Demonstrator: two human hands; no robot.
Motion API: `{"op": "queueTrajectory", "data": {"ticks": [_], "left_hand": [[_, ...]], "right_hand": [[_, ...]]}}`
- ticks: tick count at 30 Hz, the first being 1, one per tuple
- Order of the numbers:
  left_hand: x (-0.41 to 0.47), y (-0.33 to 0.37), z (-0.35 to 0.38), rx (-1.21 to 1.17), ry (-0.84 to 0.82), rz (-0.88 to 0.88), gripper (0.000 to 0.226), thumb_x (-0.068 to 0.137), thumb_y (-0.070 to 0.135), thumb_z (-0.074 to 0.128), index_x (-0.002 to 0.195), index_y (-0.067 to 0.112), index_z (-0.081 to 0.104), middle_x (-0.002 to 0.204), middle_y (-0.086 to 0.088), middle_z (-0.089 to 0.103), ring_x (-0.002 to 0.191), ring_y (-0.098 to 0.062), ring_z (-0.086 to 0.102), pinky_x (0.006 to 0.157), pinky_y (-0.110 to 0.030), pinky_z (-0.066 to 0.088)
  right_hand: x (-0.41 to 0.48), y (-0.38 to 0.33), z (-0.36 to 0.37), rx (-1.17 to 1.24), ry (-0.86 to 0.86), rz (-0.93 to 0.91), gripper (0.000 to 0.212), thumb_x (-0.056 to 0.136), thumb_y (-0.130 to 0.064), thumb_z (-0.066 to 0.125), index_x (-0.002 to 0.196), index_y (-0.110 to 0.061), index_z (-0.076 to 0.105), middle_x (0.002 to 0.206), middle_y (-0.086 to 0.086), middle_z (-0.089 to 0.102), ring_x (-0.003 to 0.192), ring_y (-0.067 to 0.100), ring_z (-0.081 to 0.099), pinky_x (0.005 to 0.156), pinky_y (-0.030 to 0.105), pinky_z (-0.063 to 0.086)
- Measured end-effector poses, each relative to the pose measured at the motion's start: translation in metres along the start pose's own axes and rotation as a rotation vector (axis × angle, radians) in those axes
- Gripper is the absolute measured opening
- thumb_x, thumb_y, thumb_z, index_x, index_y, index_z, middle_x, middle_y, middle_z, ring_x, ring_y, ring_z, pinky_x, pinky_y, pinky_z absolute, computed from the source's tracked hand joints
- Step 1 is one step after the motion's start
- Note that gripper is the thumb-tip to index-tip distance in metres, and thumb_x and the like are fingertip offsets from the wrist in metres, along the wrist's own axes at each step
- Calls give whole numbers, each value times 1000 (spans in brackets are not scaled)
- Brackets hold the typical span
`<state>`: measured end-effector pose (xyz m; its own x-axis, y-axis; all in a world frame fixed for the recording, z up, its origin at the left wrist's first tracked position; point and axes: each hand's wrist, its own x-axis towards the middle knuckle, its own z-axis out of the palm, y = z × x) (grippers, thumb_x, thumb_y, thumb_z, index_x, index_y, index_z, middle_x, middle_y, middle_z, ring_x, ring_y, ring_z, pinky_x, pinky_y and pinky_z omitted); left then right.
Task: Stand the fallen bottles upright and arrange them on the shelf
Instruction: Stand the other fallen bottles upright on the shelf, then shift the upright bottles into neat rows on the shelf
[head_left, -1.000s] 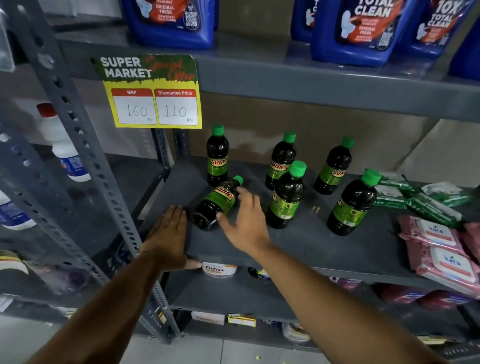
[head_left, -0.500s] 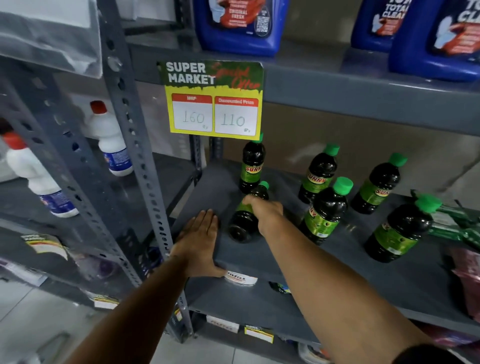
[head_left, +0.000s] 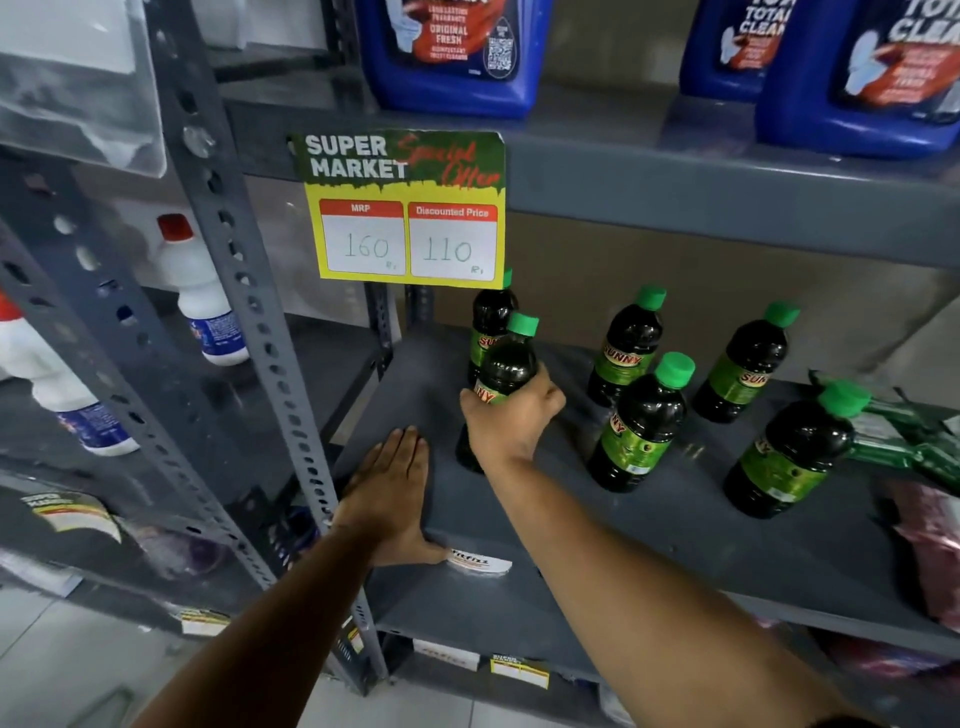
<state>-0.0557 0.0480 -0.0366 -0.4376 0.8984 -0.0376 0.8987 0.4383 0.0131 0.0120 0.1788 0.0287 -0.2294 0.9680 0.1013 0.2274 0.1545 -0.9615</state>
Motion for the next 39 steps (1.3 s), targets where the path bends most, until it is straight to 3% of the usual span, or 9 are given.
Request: {"op": "queueTrajectory", "data": {"ticks": [4,9,15,22,27,30,33,35,39], "left_hand": [[1,-1,0,-24,17,-4,126,70,75,61,152,4,-3,163,-16,-4,149,-27,-4,119,-37,-3],[-2,-1,1,-42,12,-1,135,61,79,63,151,4,-3,162,-17,-2,150,-28,-2,123,-43,4],[-5,-2,-1,-76,-3,-6,139,57,82,60,152,7,-9,163,-13,-9,149,-26,-8,123,-41,0],[-2,-1,4,-51,-3,-18,148,48,95,49,151,5,-9,162,-13,-11,149,-26,-10,123,-42,-1],[-1,1,2,-35,-34,-29,151,43,97,40,151,6,-10,162,-13,-12,149,-26,-11,123,-42,0],[0,0,2,-26,-47,-31,151,45,98,43,151,5,-11,162,-12,-14,149,-25,-11,122,-41,-1],[-1,0,3,-20,-34,-25,148,49,94,50,151,4,-8,162,-13,-10,149,-26,-8,122,-40,0],[-1,1,2,-10,-44,-26,147,51,93,50,151,3,-7,162,-14,-9,149,-27,-8,122,-41,0],[-1,2,0,-10,-70,-40,147,51,92,52,151,3,-9,162,-13,-13,149,-26,-11,122,-41,1]], "right_hand": [[-21,14,6,0,-9,-172,91,61,-6,87,137,-9,38,127,10,31,114,21,42,103,27,37],[-30,26,9,-26,20,-215,91,63,-10,88,137,-6,36,127,13,31,109,14,35,105,37,39],[-33,45,-25,-165,-15,-243,112,60,-67,75,145,-13,27,135,11,38,126,30,41,101,52,32],[-35,117,-173,-317,163,-395,51,74,-50,60,113,-17,62,111,7,58,108,26,50,88,37,33],[13,107,-262,-342,494,-131,86,65,-40,85,128,2,46,126,28,47,122,41,40,97,56,38],[48,94,-284,-318,430,15,104,58,-32,94,139,0,36,138,22,42,131,36,37,105,46,36],[63,88,-289,-321,332,0,49,59,-29,93,94,-18,60,104,8,63,97,24,62,77,33,49],[70,92,-287,-358,278,-17,41,62,-29,91,74,-25,51,91,1,63,82,18,59,70,29,44],[72,105,-286,-325,225,25,59,62,-40,77,111,-15,57,105,5,64,95,25,60,81,35,48]]}}
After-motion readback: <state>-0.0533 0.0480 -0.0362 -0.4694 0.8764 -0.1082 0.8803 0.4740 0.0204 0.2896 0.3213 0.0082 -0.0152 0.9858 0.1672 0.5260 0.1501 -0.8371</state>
